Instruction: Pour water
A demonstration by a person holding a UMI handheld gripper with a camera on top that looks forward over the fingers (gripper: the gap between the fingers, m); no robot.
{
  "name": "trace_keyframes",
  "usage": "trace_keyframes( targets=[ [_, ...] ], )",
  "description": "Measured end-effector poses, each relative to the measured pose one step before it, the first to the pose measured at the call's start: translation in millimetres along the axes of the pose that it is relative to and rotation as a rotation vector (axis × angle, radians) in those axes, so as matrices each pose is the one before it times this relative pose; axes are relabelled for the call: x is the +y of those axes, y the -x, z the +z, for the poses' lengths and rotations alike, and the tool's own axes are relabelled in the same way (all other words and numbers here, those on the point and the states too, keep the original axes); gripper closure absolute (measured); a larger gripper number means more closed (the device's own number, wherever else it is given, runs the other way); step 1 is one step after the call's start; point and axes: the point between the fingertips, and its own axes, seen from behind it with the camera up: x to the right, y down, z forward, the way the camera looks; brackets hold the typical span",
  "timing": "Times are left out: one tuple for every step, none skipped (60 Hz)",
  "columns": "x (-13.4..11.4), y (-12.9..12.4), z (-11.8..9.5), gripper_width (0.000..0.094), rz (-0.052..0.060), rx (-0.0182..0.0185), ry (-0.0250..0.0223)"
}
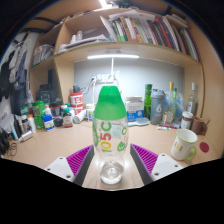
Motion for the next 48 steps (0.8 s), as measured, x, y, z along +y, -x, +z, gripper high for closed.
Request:
trace_keyframes(
  targets=[
    [-0.58,-0.87,5.58,0.0103,-0.0027,0.00051,-0.00976],
    [-0.65,-0.34,5.24,0.0102,-0.0025,-0.00084,-0.00807],
    [-1.39,0.43,4.62,0.0101,-0.0023,-0.00318,-0.01043],
    [-1.95,0.44,4.15,0.0103,-0.0015,-0.00386,-0.01275],
    [-2.34,0.22,3.79,0.0109,-0.0021,-0.00240,-0.01313],
    [-1.42,-0.13,3.53,0.0115,-0.0033,-0.00049,-0.01090],
    [-0.94,-0.17,3.32,0.0127,-0.0045,-0.00046,-0.00791],
    [-1.12,-1.09,2.66,0.0139,-0.0060,-0.00318,-0.00495],
    [-0.11,1.34,3.19,0.0154,-0.0069,-0.00238,-0.00342],
    [0.06,1.11,2.52,0.0243,-0.0071,-0.00494,-0.00266],
    [0.51,0.46,2.21,0.0332,-0.0063,-0.00290,-0.00054],
    [0.76,0.60,1.54,0.0421,-0.0045,-0.00770,0.00315],
    [1.58,-2.88,1.20,0.0407,-0.0032,0.00841,0.00562],
    [-2.20,-2.35,0.60,0.0415,-0.0014,0.00866,-0.00737],
    [-0.12,-1.48,0.92,0.0423,-0.0006,0.00630,-0.00068],
    [2.19,-0.88,0.72,0.0438,-0.0051,0.00239,0.00445],
    [-0.85,0.17,0.18,0.0430,-0.0057,-0.00072,-0.00090],
    [-0.48,1.23,0.11,0.0449,-0.0067,-0.00481,-0.00290],
    [0.41,0.51,-0.31,0.0456,-0.0060,-0.00935,0.00060],
    [-0.88,0.63,0.12,0.0465,-0.0049,-0.00455,-0.00408],
    [-0.07,-0.61,0.36,0.0472,-0.0025,-0.00015,-0.00205],
    [0.03,-0.84,0.28,0.0475,0.0017,0.00303,-0.00010],
    [0.28,-0.44,0.25,0.0482,0.0065,0.00112,0.00204],
    [0.69,0.21,0.30,0.0486,0.0063,-0.00188,0.00550],
    [0.60,0.70,0.21,0.0502,0.0047,-0.00528,0.00574],
    [0.68,0.72,0.24,0.0500,0.0006,-0.00731,0.00807],
    [0.40,0.82,0.52,0.0501,0.0025,-0.00882,0.00723],
    [0.18,0.24,0.87,0.0513,0.0046,-0.01100,0.00566],
    [-0.07,1.19,0.70,0.0515,0.0113,-0.00770,0.00818],
    [0.00,0.14,0.01,0.0516,0.0171,-0.00770,0.01093],
    [-0.12,0.04,-0.07,0.0516,0.0204,-0.00865,0.01304],
    [-1.11,-0.12,-0.39,0.0515,0.0203,-0.00821,0.01200],
    [-3.39,-0.75,-0.82,0.0514,0.0211,-0.00700,0.00628],
    [-4.13,-3.19,-0.77,0.0515,0.0212,-0.01025,-0.00230],
    [-5.72,-1.83,-1.06,0.0515,0.0229,-0.00515,-0.00249],
    [-6.34,-2.13,-1.15,0.0515,0.0245,-0.00476,-0.00230],
    [-6.80,-1.93,-1.58,0.0513,0.0273,-0.00524,-0.00129],
    [-7.33,-2.26,-1.32,0.0515,0.0308,-0.00613,-0.00294],
    [-8.01,-1.80,-1.57,0.0515,0.0361,-0.00672,-0.00465],
    [-8.13,-1.91,-1.40,0.0514,0.0422,-0.00768,-0.00431],
    [-7.52,-1.15,-0.50,0.0514,0.0464,-0.00443,-0.00431],
    [-6.39,-1.56,-1.24,0.0514,0.0515,-0.00711,-0.00536],
    [-7.35,-2.49,-1.40,0.0514,0.0568,-0.00739,-0.00058],
    [-6.84,-2.15,-1.00,0.0516,0.0621,-0.00671,0.00158],
    [-5.77,-2.07,-0.82,0.0516,0.0660,-0.00597,0.00345],
    [-5.64,-2.60,-0.74,0.0517,0.0682,-0.00456,0.00369],
    [-5.22,-2.62,-0.60,0.0518,0.0696,-0.00309,0.00397],
    [-4.93,-2.49,-0.85,0.0517,0.0708,-0.00277,0.00415]
  ],
)
